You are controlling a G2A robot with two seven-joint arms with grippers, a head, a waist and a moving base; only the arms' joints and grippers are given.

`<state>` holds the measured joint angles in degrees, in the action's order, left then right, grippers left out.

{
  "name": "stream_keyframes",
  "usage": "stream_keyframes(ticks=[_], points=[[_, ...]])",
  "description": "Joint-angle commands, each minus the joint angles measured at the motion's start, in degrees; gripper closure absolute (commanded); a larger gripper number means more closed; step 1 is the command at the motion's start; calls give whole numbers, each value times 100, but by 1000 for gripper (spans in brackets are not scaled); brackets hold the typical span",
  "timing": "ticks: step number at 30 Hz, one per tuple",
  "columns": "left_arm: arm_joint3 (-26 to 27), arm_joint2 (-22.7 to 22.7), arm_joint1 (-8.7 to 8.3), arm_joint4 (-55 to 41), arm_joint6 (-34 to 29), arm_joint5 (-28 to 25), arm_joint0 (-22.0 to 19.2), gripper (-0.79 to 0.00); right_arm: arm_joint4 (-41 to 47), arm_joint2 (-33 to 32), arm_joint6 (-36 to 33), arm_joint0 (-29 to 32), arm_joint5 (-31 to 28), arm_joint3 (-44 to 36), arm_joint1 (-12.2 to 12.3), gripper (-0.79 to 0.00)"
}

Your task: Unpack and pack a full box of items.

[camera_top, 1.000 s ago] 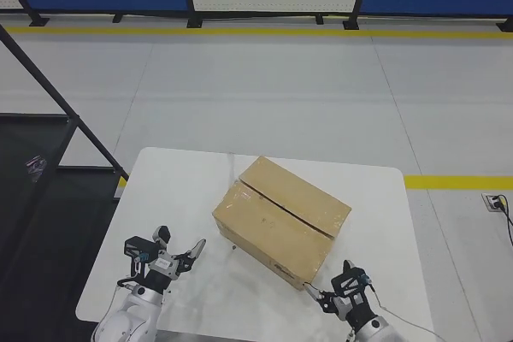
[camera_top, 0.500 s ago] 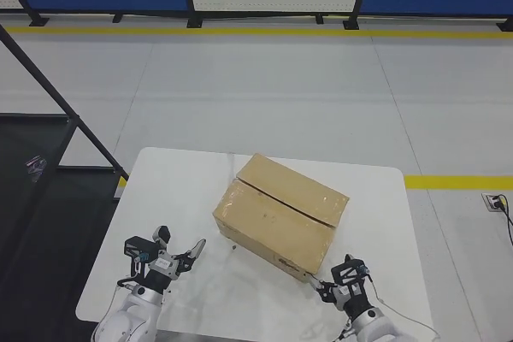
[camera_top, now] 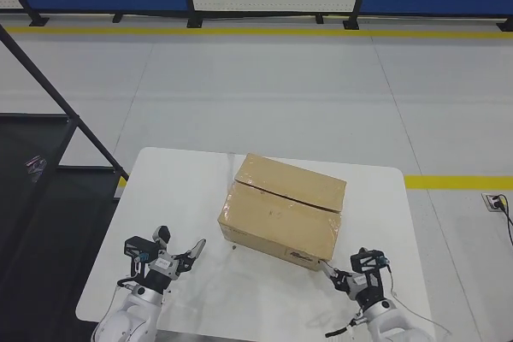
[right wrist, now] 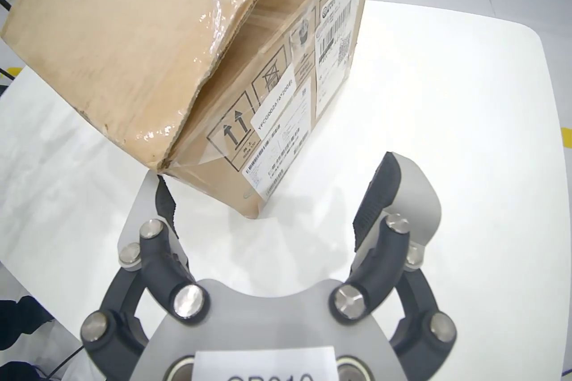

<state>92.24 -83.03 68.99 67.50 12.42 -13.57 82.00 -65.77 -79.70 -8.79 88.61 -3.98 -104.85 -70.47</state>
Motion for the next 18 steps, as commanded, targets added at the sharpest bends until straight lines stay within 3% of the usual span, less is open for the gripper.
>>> stream_keyframes(ticks=[1,8,18], points=[[-9,-61,1,-61,0,70,9,-785,291,-151,26,62,-336,-71,20,-785],[-284,-231,13,-14,-237,612,-298,-785,1262,-624,-53,146,-1385,-243,86,-785],[-1325,374,78,802,-571,515,-1581,-785,2098,-857,-195,143,-1858,-287,121,-785]])
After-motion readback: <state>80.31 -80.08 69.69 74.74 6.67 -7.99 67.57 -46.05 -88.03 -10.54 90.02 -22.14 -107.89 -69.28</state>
